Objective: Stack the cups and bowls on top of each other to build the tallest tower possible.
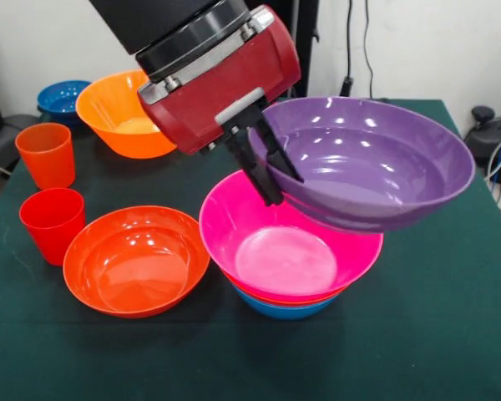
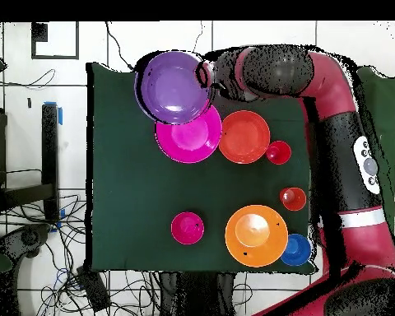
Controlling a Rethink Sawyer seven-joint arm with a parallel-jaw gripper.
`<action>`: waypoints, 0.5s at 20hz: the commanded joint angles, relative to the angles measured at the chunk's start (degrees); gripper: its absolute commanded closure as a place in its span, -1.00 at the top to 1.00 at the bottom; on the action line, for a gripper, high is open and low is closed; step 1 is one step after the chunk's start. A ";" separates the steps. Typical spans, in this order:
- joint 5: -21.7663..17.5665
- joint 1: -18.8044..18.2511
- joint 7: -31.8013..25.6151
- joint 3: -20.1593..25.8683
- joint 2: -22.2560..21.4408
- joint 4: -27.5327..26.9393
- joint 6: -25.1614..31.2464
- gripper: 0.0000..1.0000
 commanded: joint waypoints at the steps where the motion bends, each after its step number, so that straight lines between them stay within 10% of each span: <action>1: -5.40 3.93 -20.57 -7.54 0.15 -6.01 9.57 -1.00; 10: -6.05 4.53 -22.57 -9.22 1.49 -8.07 11.07 -1.00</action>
